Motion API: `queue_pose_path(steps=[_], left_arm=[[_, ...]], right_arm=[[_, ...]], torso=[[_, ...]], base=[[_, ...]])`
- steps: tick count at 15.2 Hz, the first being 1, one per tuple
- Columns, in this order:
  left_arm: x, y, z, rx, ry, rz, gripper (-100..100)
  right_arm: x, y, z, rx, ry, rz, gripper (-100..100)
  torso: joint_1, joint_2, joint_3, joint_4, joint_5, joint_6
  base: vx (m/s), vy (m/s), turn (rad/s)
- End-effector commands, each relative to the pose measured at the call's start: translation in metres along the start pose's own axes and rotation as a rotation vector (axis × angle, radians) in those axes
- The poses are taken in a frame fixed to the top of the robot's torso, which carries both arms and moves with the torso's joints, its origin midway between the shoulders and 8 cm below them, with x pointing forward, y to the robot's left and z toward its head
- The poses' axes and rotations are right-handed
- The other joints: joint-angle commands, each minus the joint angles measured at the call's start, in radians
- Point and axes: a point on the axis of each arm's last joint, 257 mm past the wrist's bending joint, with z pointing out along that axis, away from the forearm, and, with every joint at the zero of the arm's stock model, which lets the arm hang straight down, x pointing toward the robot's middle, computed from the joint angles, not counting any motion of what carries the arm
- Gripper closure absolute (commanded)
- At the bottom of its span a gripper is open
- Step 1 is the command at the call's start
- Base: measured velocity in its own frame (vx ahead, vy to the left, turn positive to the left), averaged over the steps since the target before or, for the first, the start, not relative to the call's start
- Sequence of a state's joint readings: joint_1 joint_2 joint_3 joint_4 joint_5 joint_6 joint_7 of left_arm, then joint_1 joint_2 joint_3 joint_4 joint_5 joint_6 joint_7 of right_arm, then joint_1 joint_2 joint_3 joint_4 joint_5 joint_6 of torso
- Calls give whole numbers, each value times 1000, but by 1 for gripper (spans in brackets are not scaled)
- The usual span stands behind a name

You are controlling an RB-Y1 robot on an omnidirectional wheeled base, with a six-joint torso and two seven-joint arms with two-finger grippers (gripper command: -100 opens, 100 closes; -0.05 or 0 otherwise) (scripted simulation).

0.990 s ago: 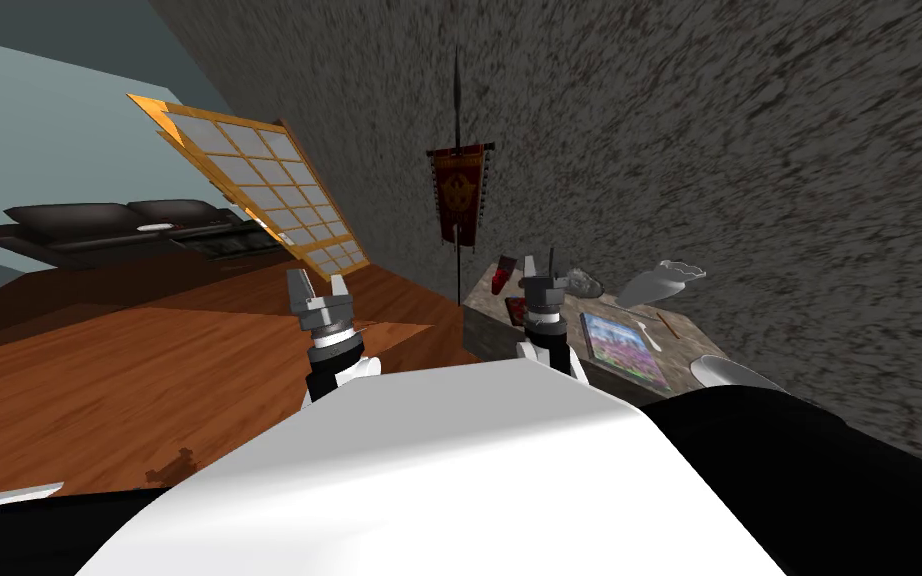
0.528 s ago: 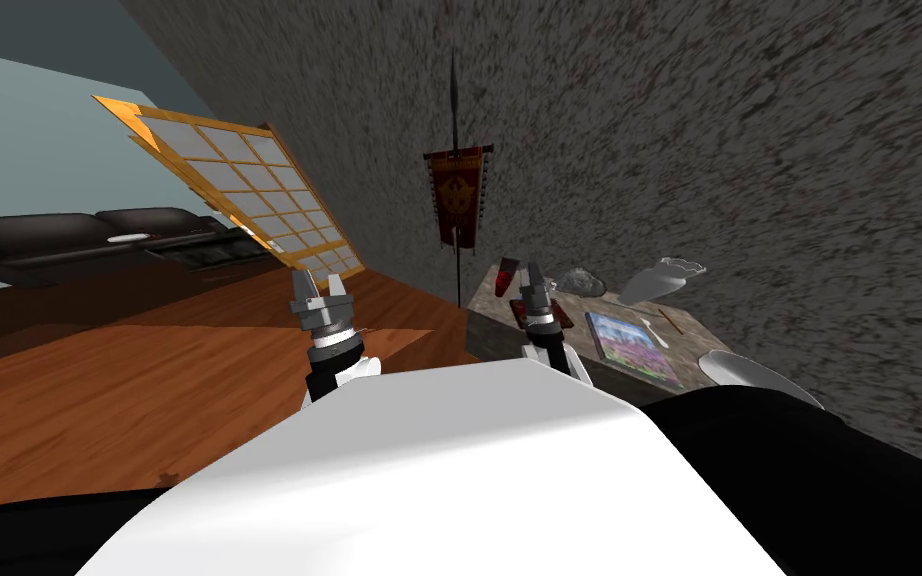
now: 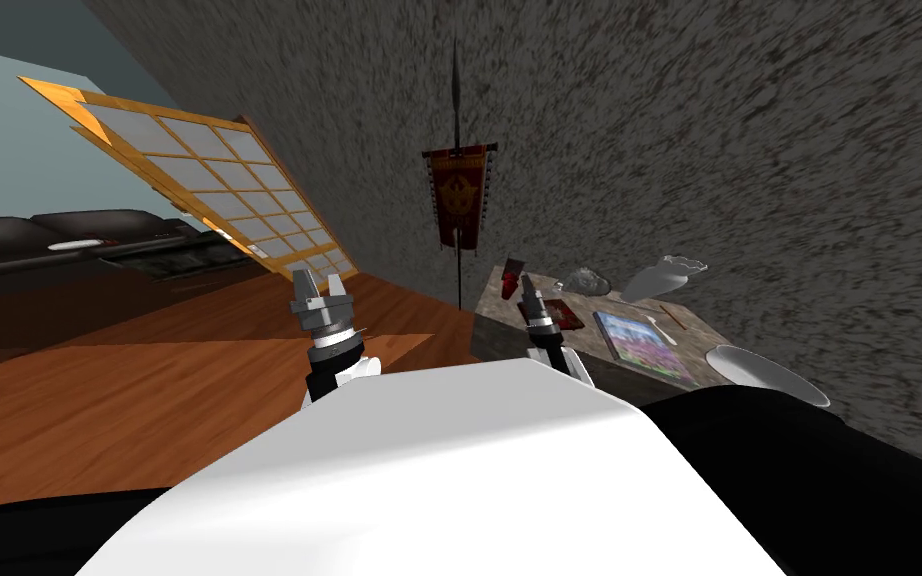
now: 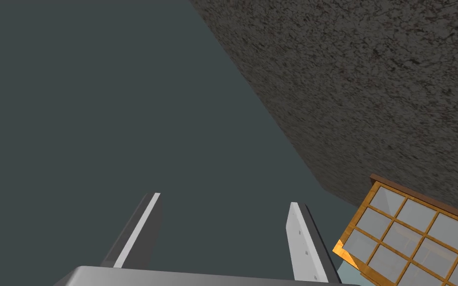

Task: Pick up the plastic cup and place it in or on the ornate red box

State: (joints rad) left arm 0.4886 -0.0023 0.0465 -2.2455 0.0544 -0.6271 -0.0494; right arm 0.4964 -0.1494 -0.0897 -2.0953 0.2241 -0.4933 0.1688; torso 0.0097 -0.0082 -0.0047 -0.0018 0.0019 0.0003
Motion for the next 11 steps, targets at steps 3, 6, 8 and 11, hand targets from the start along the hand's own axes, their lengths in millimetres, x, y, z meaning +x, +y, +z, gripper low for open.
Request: queue_pose_path(steps=[3,6,8,11], left_arm=[[0,0,0,0,0,0,0],[0,0,0,0,0,0,0],[0,0,0,0,0,0,0],[0,0,0,0,0,0,0]], right_arm=[[1,-35,-10,81,24,-94,-100],[3,-66,-19,151,50,-181,-100],[5,-82,-23,185,65,-226,-100],[7,-112,-31,248,100,-318,-100]], torso=[[0,0,0,0,0,0],[-3,1,1,0,0,0],[-3,1,0,0,0,0],[-2,2,1,0,0,0]], base=[[85,125,-87],[76,98,-123],[74,107,-79],[70,120,-119]])
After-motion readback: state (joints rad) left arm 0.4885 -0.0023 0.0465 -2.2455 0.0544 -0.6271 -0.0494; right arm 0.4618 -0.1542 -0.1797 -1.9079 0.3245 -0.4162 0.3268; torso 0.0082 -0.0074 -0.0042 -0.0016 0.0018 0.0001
